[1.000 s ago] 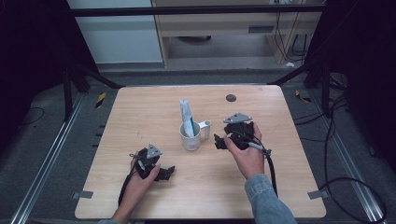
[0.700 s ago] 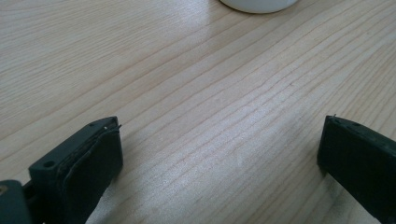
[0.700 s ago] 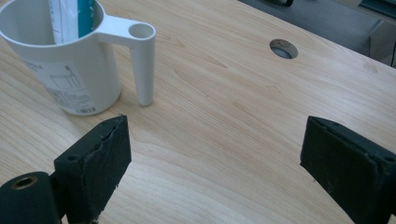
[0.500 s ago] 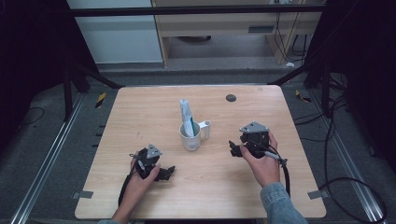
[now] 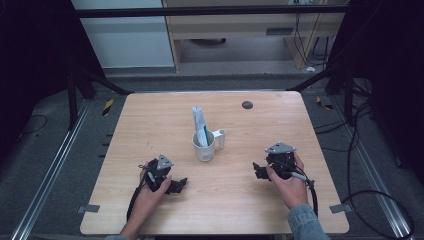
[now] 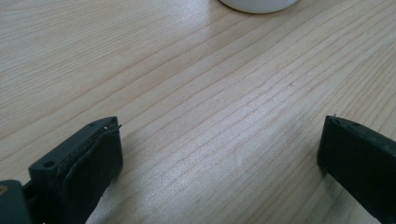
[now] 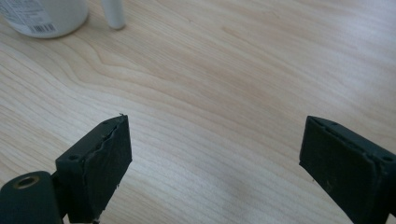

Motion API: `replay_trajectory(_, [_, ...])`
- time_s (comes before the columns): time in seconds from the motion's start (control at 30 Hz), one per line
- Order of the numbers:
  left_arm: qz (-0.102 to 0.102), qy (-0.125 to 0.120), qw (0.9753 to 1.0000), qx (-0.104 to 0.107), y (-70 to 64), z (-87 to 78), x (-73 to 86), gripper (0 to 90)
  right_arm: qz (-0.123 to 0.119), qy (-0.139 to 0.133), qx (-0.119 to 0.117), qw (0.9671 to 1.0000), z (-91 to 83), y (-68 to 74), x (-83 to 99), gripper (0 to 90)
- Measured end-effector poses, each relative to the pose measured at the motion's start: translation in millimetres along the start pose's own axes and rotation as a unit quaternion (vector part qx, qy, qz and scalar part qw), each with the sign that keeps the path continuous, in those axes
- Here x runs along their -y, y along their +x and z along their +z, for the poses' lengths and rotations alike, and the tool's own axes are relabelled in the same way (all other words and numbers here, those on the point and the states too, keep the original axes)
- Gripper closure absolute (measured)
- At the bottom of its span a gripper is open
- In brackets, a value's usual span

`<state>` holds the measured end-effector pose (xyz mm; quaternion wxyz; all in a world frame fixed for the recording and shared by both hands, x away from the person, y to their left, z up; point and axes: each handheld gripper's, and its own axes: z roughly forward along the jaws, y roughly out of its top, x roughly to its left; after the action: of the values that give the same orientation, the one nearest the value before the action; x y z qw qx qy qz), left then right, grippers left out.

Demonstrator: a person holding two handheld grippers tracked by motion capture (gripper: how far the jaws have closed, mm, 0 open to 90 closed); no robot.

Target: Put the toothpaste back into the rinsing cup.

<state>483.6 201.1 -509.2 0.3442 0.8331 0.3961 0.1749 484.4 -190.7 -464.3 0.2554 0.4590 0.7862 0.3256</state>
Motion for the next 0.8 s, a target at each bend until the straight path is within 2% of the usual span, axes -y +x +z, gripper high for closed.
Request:
replay_trajectory(0.23, [0.0, 0.0, 1.0, 0.0, 0.0, 0.0, 0.0, 0.0, 0.024, 0.003, 0.003, 0.9997, 9.2, -14.1, 17.1, 9.5])
replay_trajectory(0.37, [0.0, 0.0, 1.0, 0.0, 0.1, 0.0, 0.0, 0.0, 0.046, 0.005, 0.01, 0.9989, 15.8, -24.7, 23.9, 9.6])
replay_trajectory(0.43, [0.0, 0.0, 1.0, 0.0, 0.1, 0.0, 0.0, 0.0, 0.065, 0.002, 0.011, 0.9978, 21.0, -30.9, 26.4, 9.7])
replay_trajectory(0.63, [0.001, 0.0, 1.0, 0.0, 0.2, 0.1, -0.2, 0.0, 0.08, -0.001, 0.017, 0.9967, 32.0, -37.4, 28.7, 9.7])
replay_trajectory(0.8, [0.001, 0.0, 1.0, 0.001, 0.3, 0.2, -0.2, 0.0, 0.08, 0.001, 0.02, 0.9966, 40.0, -38.6, 30.0, 9.6])
